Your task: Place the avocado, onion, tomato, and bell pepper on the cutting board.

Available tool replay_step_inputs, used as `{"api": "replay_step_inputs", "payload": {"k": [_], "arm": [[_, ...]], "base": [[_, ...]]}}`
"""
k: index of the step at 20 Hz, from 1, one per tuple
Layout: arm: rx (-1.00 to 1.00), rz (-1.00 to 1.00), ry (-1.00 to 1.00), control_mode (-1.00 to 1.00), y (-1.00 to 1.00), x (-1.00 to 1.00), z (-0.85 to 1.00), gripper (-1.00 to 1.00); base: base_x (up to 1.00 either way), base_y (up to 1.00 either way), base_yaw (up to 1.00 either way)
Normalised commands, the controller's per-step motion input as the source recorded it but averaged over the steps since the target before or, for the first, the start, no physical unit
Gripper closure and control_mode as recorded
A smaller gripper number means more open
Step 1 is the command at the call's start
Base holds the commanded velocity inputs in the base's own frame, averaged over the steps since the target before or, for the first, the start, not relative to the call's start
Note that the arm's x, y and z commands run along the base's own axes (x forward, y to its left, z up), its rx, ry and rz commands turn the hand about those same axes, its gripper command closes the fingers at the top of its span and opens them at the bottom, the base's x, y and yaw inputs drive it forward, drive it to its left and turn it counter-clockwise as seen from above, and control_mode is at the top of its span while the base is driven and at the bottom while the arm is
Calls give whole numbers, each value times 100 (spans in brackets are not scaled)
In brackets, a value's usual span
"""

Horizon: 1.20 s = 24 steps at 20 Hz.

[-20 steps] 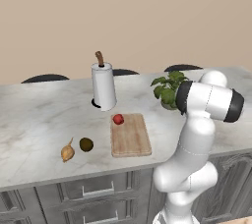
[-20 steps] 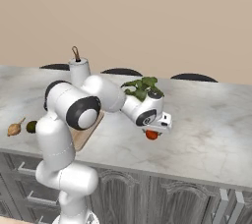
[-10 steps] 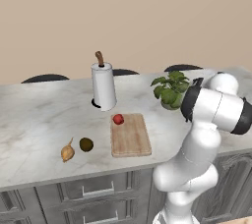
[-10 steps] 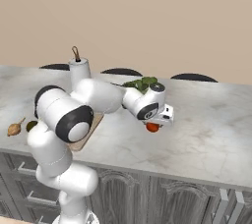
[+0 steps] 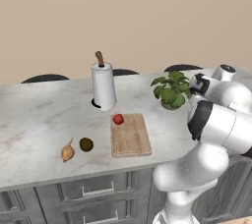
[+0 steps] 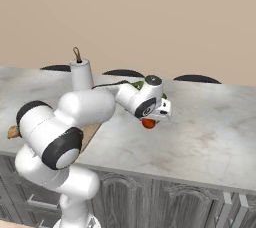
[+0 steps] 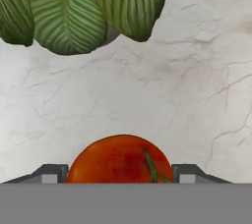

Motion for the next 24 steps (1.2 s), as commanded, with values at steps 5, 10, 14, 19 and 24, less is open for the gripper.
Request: {"api": "replay_step_inputs", "payload": {"k": [5,10,14,19,24], "arm": [[-1,6,0,-100,42,-24,32,100],[-1,7,0,-100,44,-22,28,100],[-1,7,0,-100,44,-22,21,100],[-2,7,0,-100,45,-21,16,100],[-2,7,0,-100,49,-18,12,100]], "base": [[0,0,0],[0,0,0],[0,0,0],[0,0,0],[0,0,0]]}}
